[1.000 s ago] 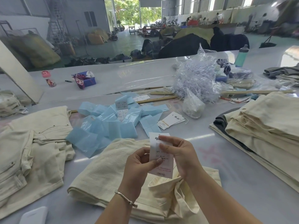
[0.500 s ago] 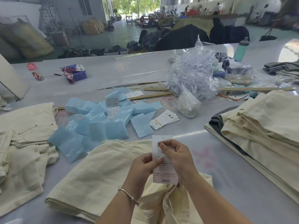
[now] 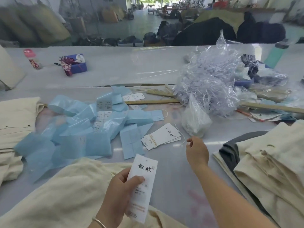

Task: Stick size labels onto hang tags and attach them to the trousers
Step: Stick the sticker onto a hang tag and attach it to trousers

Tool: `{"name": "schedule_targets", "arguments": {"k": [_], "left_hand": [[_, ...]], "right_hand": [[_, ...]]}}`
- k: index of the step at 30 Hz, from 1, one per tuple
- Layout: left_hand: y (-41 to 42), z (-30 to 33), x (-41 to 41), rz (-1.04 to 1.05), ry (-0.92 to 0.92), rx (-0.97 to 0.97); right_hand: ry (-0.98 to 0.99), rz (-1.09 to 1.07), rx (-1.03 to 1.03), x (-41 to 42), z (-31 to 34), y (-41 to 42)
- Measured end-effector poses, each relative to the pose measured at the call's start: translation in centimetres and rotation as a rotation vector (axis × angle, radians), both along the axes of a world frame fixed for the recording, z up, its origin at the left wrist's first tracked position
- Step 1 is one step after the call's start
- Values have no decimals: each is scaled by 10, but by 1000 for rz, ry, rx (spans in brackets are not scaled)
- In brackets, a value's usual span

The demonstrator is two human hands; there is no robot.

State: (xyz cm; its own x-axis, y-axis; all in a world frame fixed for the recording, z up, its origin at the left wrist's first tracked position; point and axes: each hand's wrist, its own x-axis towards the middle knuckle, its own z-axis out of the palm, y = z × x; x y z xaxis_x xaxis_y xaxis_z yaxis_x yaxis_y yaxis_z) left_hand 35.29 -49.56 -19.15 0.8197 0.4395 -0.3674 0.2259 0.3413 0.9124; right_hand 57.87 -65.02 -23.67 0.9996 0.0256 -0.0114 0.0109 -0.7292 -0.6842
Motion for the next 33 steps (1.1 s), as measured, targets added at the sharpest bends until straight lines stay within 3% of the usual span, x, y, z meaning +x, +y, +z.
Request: {"name": "schedule_targets", "arguments": {"k": [7,13,16,19,23,28,33], "left_hand": [[11,-15,13,33,-22,-46],[19,-15,10,56,-23,-8],[19,-14,10,84,-40,-19],[15,-13,9,80,-34,-36],[10,-11,8,79,-30,-23],[9,-7,2,56,-17,18],[4,5,-4,80,-5,92]], "right_hand": [[243,21,-341,53,-10,29],[362,351,-585,19,-5,-8],[476,405,-661,-8,-6,-45],[445,323,-543,-6,-1,-55],[204,35,-273,6,0,-28],[180,-25,-239,9,-23,-3],[158,82,-320,7,-21,0]]}}
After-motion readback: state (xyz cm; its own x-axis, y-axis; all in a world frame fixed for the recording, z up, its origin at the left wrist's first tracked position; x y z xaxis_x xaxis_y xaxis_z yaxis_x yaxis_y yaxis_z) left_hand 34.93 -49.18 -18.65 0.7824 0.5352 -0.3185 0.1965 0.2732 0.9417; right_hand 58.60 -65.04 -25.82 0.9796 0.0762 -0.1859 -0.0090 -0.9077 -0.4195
